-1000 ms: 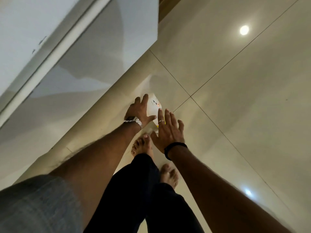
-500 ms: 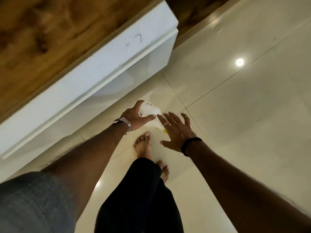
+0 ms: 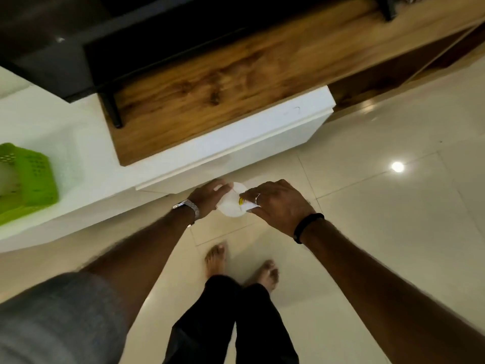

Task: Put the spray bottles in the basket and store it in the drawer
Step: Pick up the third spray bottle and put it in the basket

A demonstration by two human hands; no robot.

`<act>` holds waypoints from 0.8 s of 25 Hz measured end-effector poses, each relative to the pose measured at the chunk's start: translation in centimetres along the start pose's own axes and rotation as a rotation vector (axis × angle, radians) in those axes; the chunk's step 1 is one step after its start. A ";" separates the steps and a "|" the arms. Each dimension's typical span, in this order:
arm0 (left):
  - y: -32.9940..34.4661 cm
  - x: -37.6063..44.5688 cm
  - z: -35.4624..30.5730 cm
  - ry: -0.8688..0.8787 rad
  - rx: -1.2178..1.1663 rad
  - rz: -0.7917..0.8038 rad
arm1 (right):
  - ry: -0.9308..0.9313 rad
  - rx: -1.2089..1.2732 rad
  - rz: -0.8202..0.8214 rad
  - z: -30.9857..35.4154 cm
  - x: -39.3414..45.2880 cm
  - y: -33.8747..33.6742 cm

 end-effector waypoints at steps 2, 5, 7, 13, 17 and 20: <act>-2.0 -1.8 0.7 -0.005 0.034 -0.019 | -0.016 -0.011 -0.005 4.1 1.8 -2.2; -5.0 -4.4 3.0 -0.092 0.017 -0.101 | -0.065 -0.073 -0.028 9.5 4.6 -4.6; -7.6 -6.3 5.2 -0.109 -0.019 -0.122 | -0.080 -0.083 0.022 13.5 6.5 -5.2; -16.9 -14.3 12.1 0.006 -0.211 -0.279 | -0.051 -0.004 0.116 28.3 11.4 -4.9; -26.0 -21.4 18.4 0.101 -0.248 -0.374 | -0.029 0.182 0.038 39.3 15.1 -6.3; -32.7 -26.0 23.2 0.138 -0.212 -0.412 | -0.028 0.266 -0.030 47.0 17.9 -6.7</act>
Point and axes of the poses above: each hand's wrist, its own x-axis towards the middle knuckle, its own y-axis out of the palm, z = x × y, the point moved 2 cm from there along x, towards the middle knuckle, and after that the axes turned 13 degrees about y, right-handed, at the moved point
